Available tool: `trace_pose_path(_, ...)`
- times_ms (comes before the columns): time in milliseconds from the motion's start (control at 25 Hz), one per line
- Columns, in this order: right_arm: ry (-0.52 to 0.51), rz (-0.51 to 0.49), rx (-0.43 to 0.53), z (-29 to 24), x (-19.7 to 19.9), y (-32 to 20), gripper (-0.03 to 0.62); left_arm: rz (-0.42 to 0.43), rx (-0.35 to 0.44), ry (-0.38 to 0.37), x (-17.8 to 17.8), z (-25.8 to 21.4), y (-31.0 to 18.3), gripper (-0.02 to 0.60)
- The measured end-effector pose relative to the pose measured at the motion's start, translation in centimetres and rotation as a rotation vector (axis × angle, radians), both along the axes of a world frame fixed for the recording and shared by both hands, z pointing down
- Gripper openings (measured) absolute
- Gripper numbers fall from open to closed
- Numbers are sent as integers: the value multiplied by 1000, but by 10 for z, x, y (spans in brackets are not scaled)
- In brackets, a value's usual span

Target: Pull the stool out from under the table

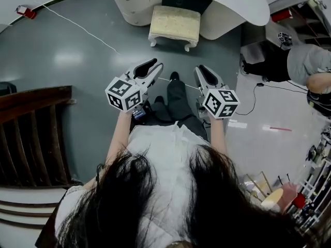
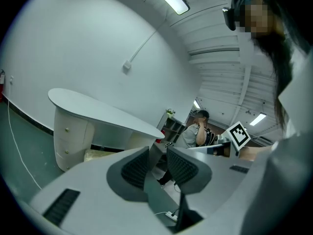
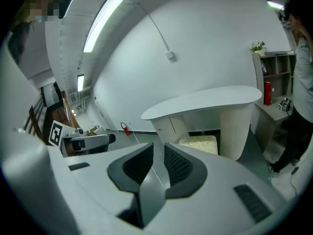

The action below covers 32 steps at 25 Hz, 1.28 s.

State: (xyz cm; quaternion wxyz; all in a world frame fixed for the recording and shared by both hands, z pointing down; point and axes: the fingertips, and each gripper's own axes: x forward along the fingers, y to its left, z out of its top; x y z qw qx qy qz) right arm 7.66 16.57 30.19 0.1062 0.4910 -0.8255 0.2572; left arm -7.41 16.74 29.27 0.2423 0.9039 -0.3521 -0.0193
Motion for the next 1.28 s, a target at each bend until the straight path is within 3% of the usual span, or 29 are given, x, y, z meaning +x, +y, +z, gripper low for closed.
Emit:
trace_pose_path(440, 1, -45, -70, 61, 22, -112, 78, -57, -48, -114, -10, 41, -101, 123)
trace_pose_path(680, 20, -88, -116, 127, 56, -169, 80, -171, -102, -125, -34, 95, -163, 123)
trace_pose_path(880, 38, -80, -163, 197, 74, -214, 79, -158, -152, -160, -34, 165, -213, 123)
trace_pose_path(1120, 19, -48, -207, 275, 79, -265, 80, -92, -221, -147, -26, 254, -277, 124)
trace_pose_path(1280, -45, -51, -269, 317, 78, -287, 80, -30, -304, -178, -25, 313, -305, 126)
